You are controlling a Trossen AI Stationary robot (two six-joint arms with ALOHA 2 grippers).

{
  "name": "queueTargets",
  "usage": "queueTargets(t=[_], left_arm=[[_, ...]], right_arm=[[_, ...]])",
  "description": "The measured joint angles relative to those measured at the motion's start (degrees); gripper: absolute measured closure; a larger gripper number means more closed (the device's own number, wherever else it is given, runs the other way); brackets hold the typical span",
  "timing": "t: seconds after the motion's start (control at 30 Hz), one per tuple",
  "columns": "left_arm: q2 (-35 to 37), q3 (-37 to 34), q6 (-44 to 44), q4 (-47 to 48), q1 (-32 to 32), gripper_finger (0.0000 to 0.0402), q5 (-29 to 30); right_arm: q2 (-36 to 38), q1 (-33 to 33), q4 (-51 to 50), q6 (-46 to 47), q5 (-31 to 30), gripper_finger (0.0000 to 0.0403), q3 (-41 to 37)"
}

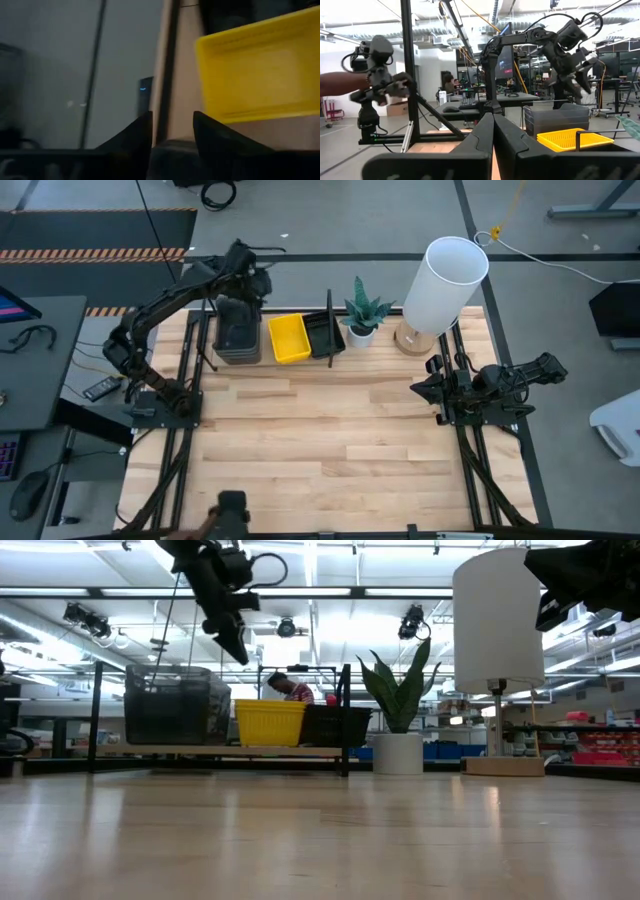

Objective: Stack baskets on shelf by color
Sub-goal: Adjust the bins on the shelf

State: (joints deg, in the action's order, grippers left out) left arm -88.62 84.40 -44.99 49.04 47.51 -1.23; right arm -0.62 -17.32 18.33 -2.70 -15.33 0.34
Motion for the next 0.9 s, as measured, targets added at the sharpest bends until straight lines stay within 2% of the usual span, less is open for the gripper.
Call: queueTargets(t=[0.13, 0.27, 0.5, 0.67, 0.9], left_arm=[[-2.5, -0.1, 5.5, 3.0, -3.1, 0.0272, -2.4], [-5.1, -0.1, 6.4, 6.7, -5.2, 0.0287, -2.6], [-8.2, 0.0, 6.4, 14.4, -5.6, 0.0316, 5.2], [-8.3, 0.5, 5.7, 16.1, -5.8, 0.0337, 6.4], [-8.2, 1.8, 10.6, 11.4, -10.0, 0.0346, 1.1]], right_arm=[[0.0, 0.0, 0.0, 0.0, 0.0, 0.0389, 0.0], [0.0, 0.0, 0.0, 0.0, 0.0, 0.0389, 0.0], [0.0, 0.0, 0.0, 0.0, 0.0, 0.0389, 0.0], [0.0, 0.0, 0.0, 0.0, 0.0, 0.0389, 0.0], [0.0, 0.0, 0.0, 0.0, 0.0, 0.0389, 0.0]])
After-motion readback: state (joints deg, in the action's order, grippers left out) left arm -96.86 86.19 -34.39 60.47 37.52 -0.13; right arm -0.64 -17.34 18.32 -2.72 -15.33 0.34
